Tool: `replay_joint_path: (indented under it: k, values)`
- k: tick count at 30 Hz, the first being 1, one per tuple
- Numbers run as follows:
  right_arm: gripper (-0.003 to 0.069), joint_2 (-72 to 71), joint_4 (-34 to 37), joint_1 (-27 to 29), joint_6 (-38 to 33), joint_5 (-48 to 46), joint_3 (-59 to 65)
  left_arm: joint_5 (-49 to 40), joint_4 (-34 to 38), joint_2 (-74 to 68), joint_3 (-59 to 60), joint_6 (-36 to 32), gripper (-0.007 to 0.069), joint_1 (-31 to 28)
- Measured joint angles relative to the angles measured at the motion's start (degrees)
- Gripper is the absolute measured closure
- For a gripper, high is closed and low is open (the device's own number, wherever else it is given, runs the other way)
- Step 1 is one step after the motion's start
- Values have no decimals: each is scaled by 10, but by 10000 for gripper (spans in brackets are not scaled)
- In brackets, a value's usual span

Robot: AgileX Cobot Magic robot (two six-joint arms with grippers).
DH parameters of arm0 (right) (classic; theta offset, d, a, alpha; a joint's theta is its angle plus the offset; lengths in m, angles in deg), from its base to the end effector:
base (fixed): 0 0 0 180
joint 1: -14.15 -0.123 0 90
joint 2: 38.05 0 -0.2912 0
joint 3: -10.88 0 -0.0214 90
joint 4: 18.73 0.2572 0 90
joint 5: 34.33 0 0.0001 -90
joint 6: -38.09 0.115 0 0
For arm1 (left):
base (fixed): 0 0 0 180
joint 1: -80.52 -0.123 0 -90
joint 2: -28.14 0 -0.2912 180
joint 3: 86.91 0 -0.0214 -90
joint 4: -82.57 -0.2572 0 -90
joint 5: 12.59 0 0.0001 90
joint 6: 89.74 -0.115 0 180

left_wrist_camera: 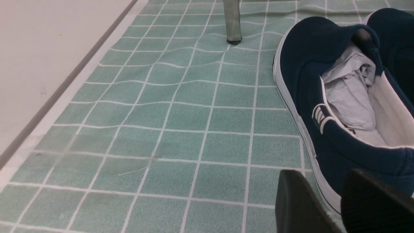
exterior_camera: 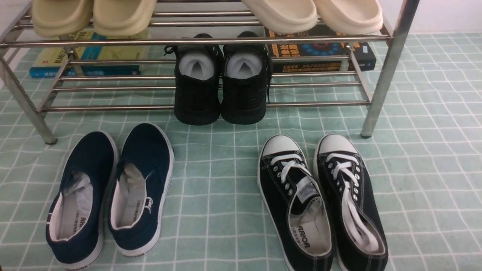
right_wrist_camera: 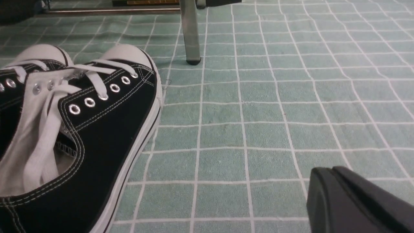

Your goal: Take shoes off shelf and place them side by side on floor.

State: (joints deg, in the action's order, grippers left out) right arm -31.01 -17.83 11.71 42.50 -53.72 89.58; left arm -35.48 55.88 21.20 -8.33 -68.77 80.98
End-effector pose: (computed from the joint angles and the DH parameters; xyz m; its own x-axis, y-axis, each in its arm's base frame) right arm 0.0768 0.0039 0.1690 -0.2640 0.0805 -0.9612 -0.0235 0.9957 0.0898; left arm 0.0745 0.0195 0.1680 -0.2890 0.0690 -0.9549 -0.1406 0.9835 0.1136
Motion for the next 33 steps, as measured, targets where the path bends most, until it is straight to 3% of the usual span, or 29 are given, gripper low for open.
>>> replay_joint_path:
  k: [11, 33]
  values:
    - [638, 0, 0, 31, 2, -30, -5, 0, 0, 0, 0, 0, 383, 0]
    - [617, 0, 0, 34, 4, -30, -5, 0, 0, 0, 0, 0, 383, 0]
